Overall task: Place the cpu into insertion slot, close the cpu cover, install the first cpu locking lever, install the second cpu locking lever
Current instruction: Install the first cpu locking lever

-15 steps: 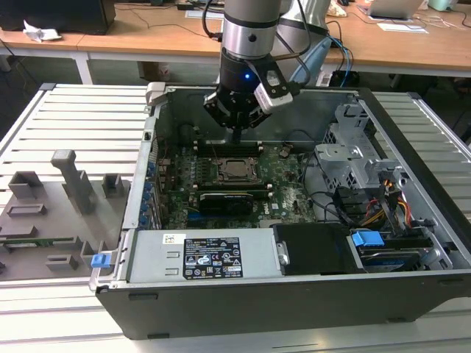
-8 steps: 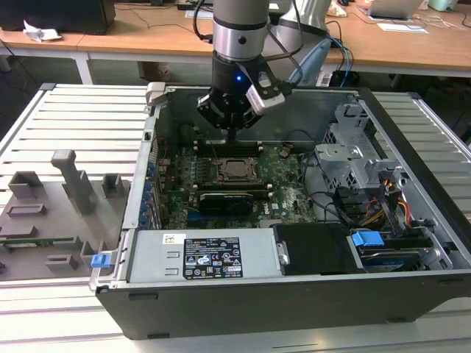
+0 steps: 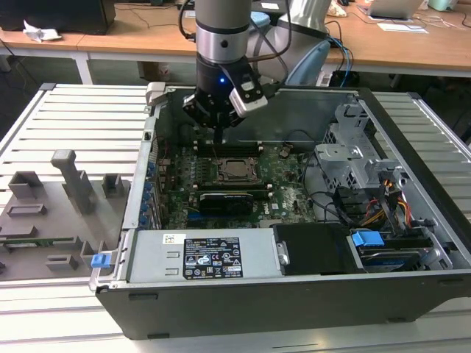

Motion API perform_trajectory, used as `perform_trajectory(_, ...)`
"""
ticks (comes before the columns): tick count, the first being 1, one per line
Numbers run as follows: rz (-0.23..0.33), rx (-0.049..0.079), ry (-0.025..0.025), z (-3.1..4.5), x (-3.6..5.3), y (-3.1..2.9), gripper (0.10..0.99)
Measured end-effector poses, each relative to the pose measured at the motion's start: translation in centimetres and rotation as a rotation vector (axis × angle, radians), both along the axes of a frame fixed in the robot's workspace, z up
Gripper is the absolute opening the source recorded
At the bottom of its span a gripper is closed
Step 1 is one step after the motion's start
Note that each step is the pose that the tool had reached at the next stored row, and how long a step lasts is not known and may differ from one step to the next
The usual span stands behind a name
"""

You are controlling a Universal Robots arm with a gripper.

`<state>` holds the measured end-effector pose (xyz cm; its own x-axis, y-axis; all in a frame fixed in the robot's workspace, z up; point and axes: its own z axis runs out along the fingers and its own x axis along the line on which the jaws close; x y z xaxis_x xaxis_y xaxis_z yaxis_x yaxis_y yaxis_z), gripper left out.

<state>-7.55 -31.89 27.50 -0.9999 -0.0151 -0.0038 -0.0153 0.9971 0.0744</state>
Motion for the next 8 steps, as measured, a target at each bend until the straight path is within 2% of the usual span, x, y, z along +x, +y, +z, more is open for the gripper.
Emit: perform_trajectory(8,0.000,0.000,0.0003,-0.74,-1.98,0.00,0.106)
